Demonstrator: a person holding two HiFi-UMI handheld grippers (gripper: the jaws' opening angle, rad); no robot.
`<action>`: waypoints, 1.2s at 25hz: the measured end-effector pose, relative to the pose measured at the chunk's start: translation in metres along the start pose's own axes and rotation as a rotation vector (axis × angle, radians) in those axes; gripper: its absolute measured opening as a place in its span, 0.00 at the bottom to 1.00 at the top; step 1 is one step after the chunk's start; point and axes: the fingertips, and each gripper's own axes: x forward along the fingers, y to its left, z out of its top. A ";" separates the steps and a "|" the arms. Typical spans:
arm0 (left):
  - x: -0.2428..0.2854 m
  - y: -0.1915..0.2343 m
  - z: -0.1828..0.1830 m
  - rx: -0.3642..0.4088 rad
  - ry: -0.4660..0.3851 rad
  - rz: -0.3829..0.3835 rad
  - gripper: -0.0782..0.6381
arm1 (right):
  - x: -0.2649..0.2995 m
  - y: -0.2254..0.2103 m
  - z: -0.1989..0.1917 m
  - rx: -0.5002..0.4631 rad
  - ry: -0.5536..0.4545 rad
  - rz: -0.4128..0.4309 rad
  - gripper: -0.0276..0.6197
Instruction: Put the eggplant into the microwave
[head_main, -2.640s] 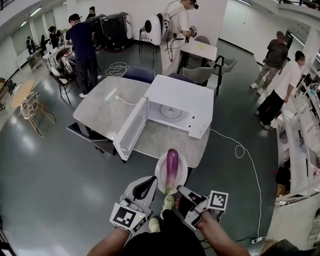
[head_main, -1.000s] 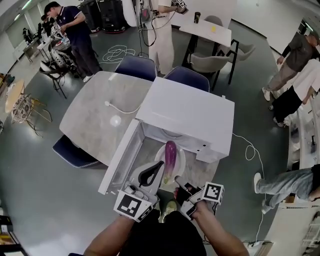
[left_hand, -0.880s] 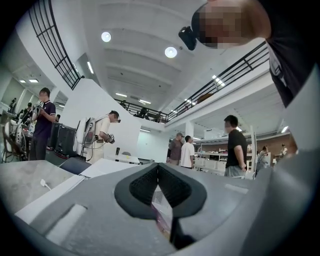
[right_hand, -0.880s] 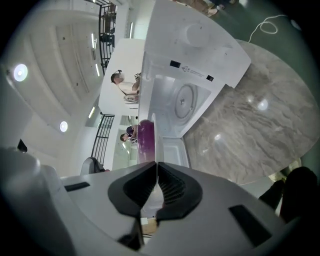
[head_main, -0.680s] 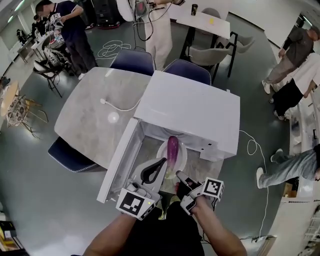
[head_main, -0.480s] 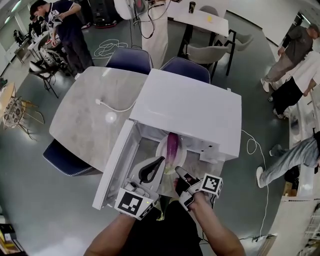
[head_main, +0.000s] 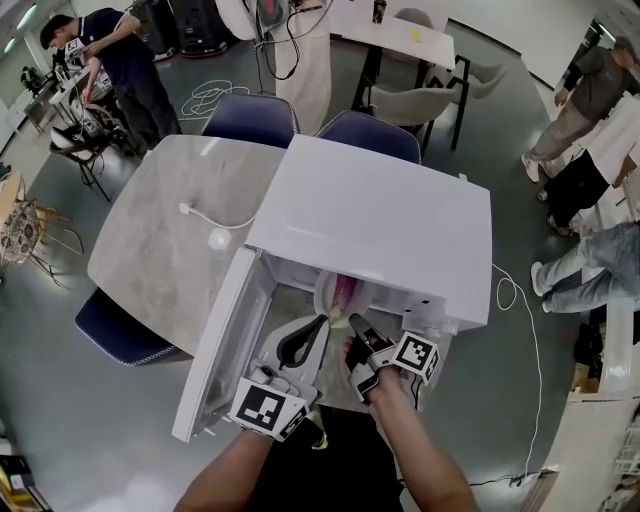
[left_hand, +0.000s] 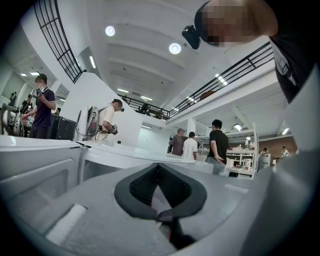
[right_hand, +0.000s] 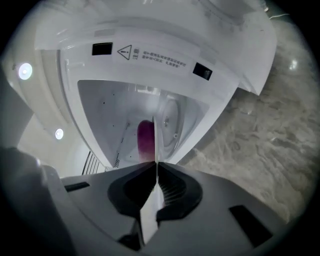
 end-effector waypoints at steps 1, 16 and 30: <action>0.002 0.001 -0.002 0.000 0.001 0.001 0.12 | 0.004 -0.001 0.003 0.003 -0.013 0.004 0.07; 0.014 0.016 -0.020 -0.017 0.028 0.006 0.12 | 0.042 -0.011 0.046 -0.048 -0.137 -0.032 0.07; 0.022 0.023 -0.036 -0.034 0.042 0.006 0.12 | 0.053 -0.009 0.060 -0.344 -0.165 -0.087 0.10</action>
